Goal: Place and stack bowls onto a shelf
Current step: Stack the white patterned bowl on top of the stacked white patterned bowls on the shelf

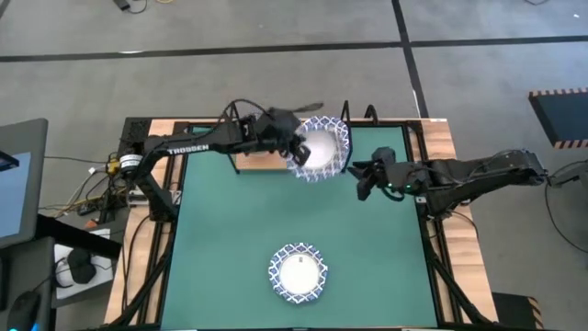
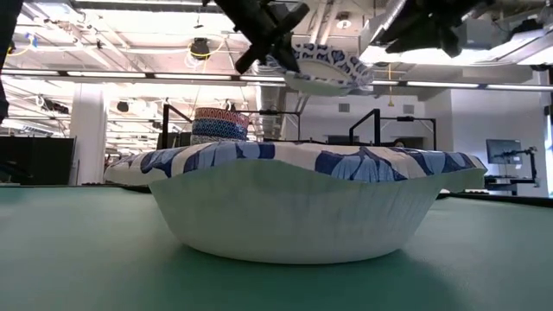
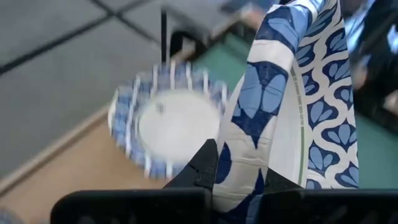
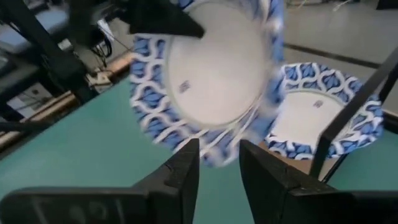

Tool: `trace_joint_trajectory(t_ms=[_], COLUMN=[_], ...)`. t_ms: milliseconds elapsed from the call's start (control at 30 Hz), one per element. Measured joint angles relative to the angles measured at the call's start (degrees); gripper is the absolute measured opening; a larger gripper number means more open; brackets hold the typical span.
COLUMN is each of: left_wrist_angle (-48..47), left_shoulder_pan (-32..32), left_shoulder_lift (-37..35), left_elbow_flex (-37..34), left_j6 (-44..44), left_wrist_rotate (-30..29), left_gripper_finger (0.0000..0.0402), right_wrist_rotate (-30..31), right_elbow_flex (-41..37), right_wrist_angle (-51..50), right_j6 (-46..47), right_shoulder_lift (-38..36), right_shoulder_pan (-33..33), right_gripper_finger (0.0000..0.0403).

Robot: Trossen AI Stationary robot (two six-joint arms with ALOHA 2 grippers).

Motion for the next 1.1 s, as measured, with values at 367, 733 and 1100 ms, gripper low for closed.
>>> trace_joint_trajectory(t_ms=[367, 733, 1100], left_wrist_angle=[18.6, 25.1, 25.2], left_shoulder_pan=[8.0, 17.6, 20.7], left_shoulder_lift=[0.2, 6.0, 13.0], left_elbow_flex=[0.0, 0.0, 0.0], left_j6=[19.3, 29.5, 39.0], left_wrist_rotate=[1.9, 18.0, 25.7], left_gripper_finger=[0.0000, 0.0000, 0.0000], right_wrist_rotate=[1.2, 2.9, 2.4], right_elbow_flex=[0.0, 0.0, 0.0], right_wrist_angle=[-4.9, -5.4, -5.5], right_j6=[0.5, 6.5, 10.9], right_shoulder_lift=[-4.1, -3.9, -3.9], right_shoulder_pan=[-0.9, -6.5, -10.5], right_gripper_finger=[0.0148, 0.0139, 0.0138])
